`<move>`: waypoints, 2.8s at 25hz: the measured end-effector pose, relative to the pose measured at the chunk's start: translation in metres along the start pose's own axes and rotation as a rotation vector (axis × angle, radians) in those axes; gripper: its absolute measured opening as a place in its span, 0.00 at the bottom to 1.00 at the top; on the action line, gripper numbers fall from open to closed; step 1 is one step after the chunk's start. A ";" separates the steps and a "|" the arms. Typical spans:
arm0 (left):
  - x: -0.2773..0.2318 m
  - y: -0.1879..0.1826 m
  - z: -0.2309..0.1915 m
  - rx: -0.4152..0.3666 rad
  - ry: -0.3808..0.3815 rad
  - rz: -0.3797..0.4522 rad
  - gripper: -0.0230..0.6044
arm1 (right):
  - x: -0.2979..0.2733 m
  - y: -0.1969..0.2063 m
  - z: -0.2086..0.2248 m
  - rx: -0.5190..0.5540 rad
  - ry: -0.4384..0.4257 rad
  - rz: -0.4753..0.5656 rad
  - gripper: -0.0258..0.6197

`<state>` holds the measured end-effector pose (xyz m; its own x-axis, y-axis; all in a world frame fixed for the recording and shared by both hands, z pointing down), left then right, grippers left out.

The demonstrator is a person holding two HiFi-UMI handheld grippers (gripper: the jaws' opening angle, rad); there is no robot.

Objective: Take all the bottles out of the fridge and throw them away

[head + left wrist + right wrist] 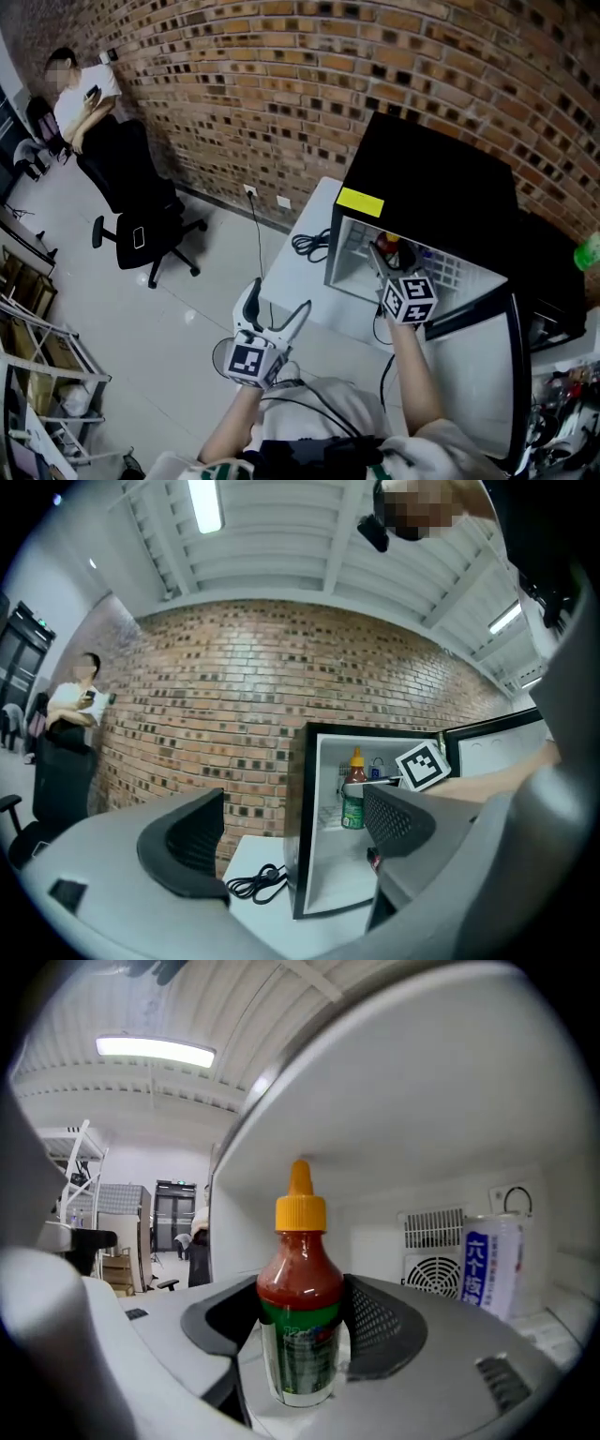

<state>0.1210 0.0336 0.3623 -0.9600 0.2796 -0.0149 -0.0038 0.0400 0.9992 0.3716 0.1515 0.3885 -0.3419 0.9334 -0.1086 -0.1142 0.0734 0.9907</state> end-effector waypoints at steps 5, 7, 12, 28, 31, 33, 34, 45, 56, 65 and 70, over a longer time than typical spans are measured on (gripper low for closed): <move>-0.013 -0.001 0.019 0.026 0.068 -0.005 0.74 | 0.059 -0.011 -0.032 0.009 0.014 0.031 0.48; -0.018 0.001 0.028 0.032 0.099 -0.005 0.74 | 0.086 -0.020 -0.042 0.016 0.019 0.061 0.48; -0.028 0.004 0.036 0.031 0.152 -0.012 0.74 | 0.127 -0.026 -0.060 -0.040 0.026 0.037 0.48; 0.055 0.032 -0.083 0.027 -0.178 -0.071 0.74 | 0.029 0.086 -0.184 -0.123 -0.427 -0.160 0.48; 0.088 0.039 -0.116 0.029 -0.288 -0.090 0.74 | 0.002 0.112 -0.224 -0.130 -0.543 -0.264 0.48; 0.111 0.044 -0.135 0.039 -0.368 -0.104 0.74 | -0.014 0.133 -0.249 -0.141 -0.611 -0.341 0.48; 0.124 0.048 -0.144 0.050 -0.412 -0.114 0.74 | -0.018 0.144 -0.262 -0.137 -0.648 -0.378 0.48; 0.237 0.140 -0.204 0.174 -0.679 -0.274 0.74 | -0.055 0.267 -0.397 -0.031 -1.002 -0.683 0.48; 0.261 0.337 -0.230 0.350 -0.748 -0.447 0.69 | -0.097 0.481 -0.444 0.074 -1.105 -1.020 0.48; 0.294 0.481 -0.256 0.474 -0.914 -0.506 0.69 | -0.153 0.658 -0.491 0.137 -1.133 -1.117 0.48; 0.307 0.544 -0.250 0.470 -0.926 -0.560 0.69 | -0.169 0.741 -0.514 0.267 -1.150 -1.173 0.48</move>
<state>-0.2455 -0.0989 0.9106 -0.2873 0.6925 -0.6617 -0.0708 0.6736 0.7357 -0.1344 -0.1321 1.0989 0.6428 0.0771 -0.7622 0.3980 0.8165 0.4182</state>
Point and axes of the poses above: the fingertips, and each gripper's own axes: x backward along the fingers, z to its right, y out of its underside, the point moved 3 cm from there along x, backward along the fingers, and after that the axes turned 10 degrees about -y, right-handed, at the moved point
